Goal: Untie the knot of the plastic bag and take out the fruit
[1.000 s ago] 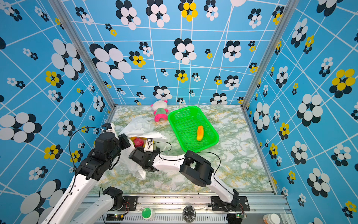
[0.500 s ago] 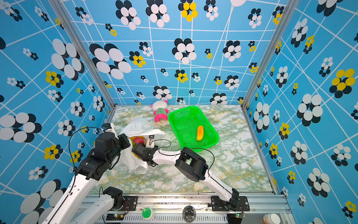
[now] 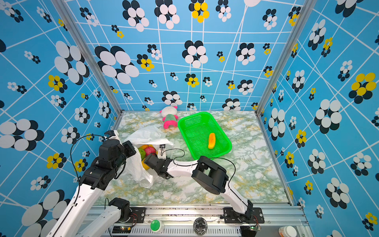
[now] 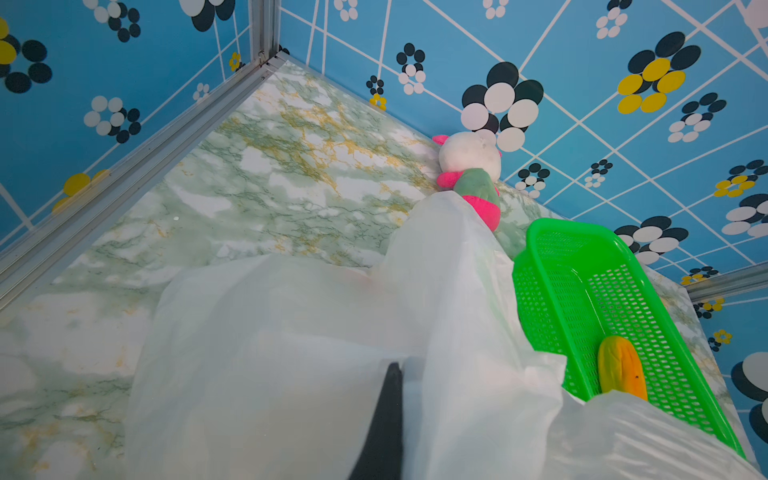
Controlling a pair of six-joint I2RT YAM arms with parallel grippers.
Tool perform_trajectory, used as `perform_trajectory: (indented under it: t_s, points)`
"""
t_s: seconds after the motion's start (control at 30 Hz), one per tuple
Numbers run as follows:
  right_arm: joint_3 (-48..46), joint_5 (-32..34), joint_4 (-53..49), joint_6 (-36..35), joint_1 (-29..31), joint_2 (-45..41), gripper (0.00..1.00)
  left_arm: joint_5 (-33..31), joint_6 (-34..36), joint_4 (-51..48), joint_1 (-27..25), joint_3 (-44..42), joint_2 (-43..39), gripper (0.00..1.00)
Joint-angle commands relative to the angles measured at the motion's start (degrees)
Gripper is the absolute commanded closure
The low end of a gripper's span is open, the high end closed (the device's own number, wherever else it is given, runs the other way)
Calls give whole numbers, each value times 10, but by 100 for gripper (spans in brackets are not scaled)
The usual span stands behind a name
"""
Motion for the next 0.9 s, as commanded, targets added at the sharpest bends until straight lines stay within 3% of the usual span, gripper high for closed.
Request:
perform_trajectory:
  t_s: [0.0, 0.2, 0.43, 0.57, 0.77, 0.87]
  points:
    - [-12, -36, 41, -46, 8, -54, 82, 15, -10, 8, 11, -12, 12, 100]
    - [-83, -50, 143, -96, 7, -111, 79, 28, -15, 13, 30, -20, 22, 100]
    - [-64, -81, 196, -129, -3, -102, 81, 73, -28, 29, 48, -34, 19, 100]
    - [-66, -81, 227, -102, -3, -68, 77, 124, -42, 24, 63, -27, 30, 100]
    - [-60, -43, 189, -67, -3, -31, 82, 149, -51, 43, 88, -43, 43, 100]
    - [-78, -23, 211, -71, 2, -31, 78, 171, -55, 46, 108, -46, 61, 100]
